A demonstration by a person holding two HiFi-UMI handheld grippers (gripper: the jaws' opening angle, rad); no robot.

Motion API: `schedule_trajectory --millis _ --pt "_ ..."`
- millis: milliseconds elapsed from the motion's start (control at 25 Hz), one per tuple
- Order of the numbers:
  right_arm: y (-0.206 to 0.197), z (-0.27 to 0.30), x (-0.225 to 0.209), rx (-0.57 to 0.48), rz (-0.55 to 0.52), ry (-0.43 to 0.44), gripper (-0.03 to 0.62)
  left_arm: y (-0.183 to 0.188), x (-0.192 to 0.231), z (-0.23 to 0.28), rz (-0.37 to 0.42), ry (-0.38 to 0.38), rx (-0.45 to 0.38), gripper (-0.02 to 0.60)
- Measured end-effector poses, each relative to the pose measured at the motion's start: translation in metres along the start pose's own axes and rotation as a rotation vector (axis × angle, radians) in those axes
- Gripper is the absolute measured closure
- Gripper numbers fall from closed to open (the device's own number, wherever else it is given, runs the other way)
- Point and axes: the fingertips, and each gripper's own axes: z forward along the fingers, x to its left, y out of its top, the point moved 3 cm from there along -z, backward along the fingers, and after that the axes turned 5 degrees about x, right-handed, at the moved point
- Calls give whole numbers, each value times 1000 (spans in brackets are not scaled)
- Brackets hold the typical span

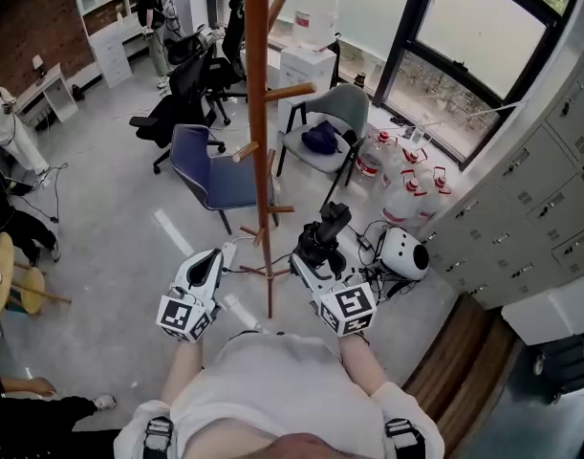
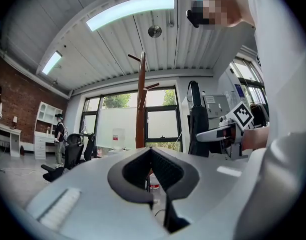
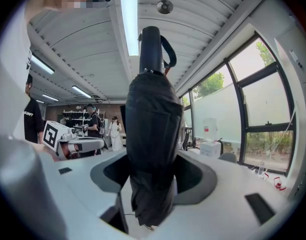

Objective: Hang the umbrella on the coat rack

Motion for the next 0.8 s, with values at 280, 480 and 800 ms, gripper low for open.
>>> schedule_trajectory --millis 280,480,800 --pt "8 15 -12 10 -10 20 338 1 9 23 -3 -20 10 571" --pt "17 25 -17 1 0 23 338 4 19 32 -4 -36 14 571" --pt "43 41 -17 9 15 114 338 4 37 42 -12 -82 22 571"
